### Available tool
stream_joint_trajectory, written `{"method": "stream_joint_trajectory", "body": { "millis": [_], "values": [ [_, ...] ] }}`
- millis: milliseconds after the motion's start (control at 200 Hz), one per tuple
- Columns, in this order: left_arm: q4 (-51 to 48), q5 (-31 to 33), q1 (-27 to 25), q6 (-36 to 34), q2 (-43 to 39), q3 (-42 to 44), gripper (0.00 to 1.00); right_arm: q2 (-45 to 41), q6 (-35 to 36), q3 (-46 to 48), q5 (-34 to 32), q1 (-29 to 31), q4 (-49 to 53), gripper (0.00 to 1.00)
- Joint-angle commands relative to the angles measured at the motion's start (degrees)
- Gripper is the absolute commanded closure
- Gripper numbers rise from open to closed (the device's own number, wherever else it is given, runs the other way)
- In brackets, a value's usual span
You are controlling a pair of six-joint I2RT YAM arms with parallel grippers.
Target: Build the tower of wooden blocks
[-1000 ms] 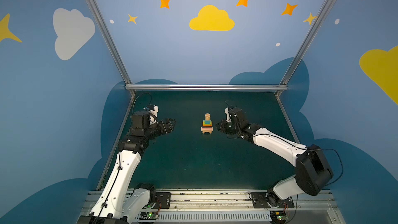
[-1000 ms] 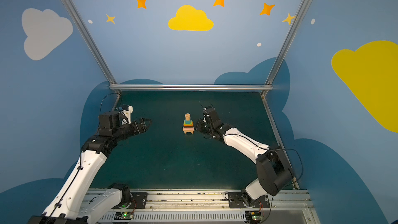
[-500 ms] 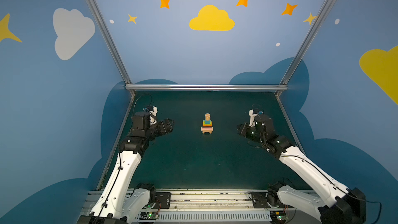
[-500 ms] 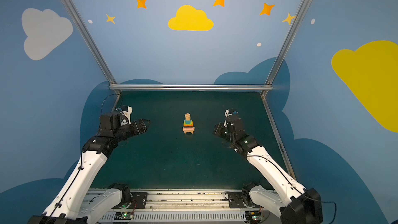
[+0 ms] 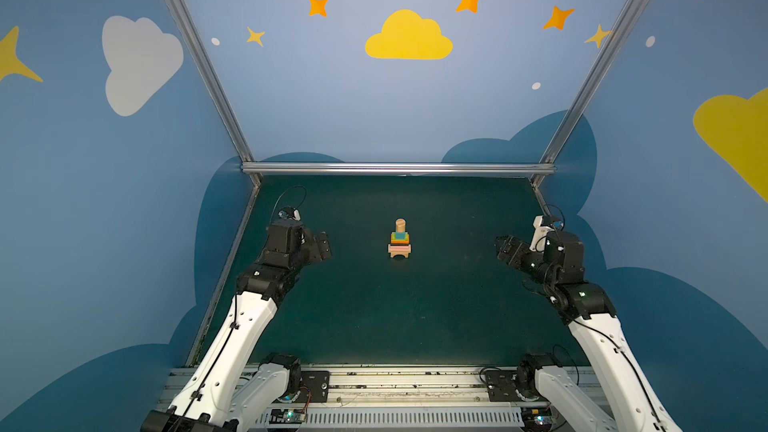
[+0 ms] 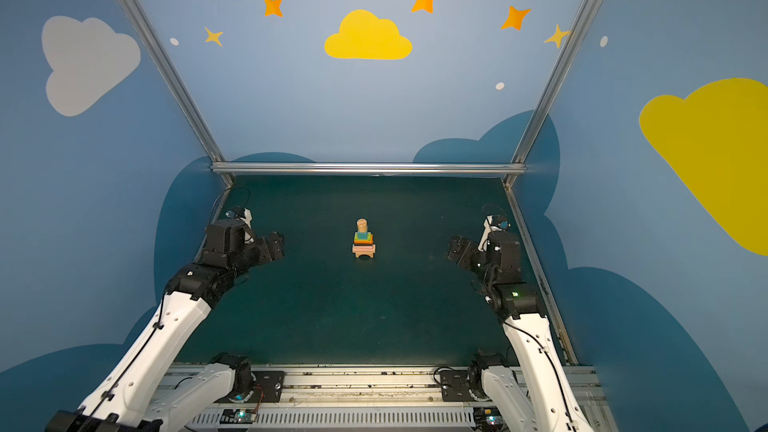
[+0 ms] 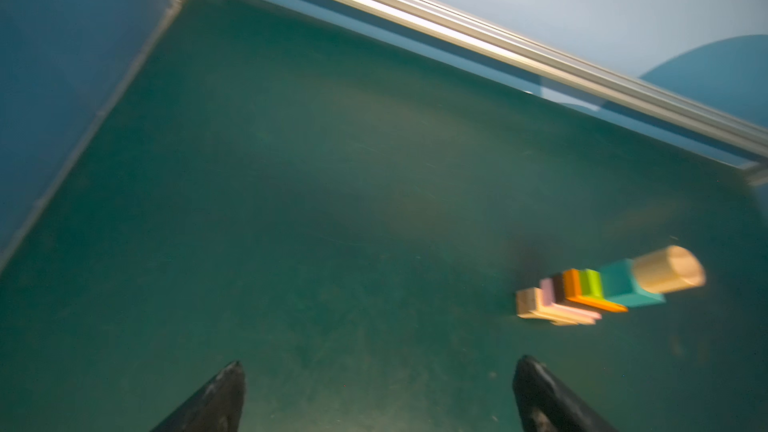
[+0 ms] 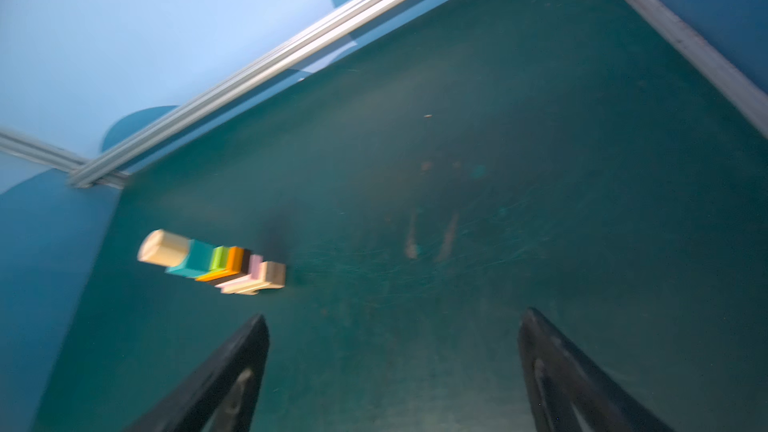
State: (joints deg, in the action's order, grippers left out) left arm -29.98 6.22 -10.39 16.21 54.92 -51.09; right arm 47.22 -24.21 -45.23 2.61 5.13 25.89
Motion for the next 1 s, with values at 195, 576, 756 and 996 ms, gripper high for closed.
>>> {"method": "stream_joint_trajectory", "body": {
  "millis": [195,576,756,996],
  "values": [
    [6.35,15.33,-0.15,-3.62,-1.19,4.49,0.00,5.24,10.30,9.40,2.61,-7.13,-15.23,0.06],
    [43.92,20.59,3.37,-12.69,-0.90,28.62,0.00,16.17,16.65,26.58,-4.71,-7.57,-54.49,0.06],
    [55.46,14.78,5.31,-13.76,1.71,35.64,0.00,27.16,17.97,26.29,-2.85,-7.31,-66.38,0.06],
    [62.58,6.97,7.61,-16.02,10.01,35.58,0.00,36.21,20.73,26.13,0.45,-6.50,-76.15,0.06]
  ]
}}
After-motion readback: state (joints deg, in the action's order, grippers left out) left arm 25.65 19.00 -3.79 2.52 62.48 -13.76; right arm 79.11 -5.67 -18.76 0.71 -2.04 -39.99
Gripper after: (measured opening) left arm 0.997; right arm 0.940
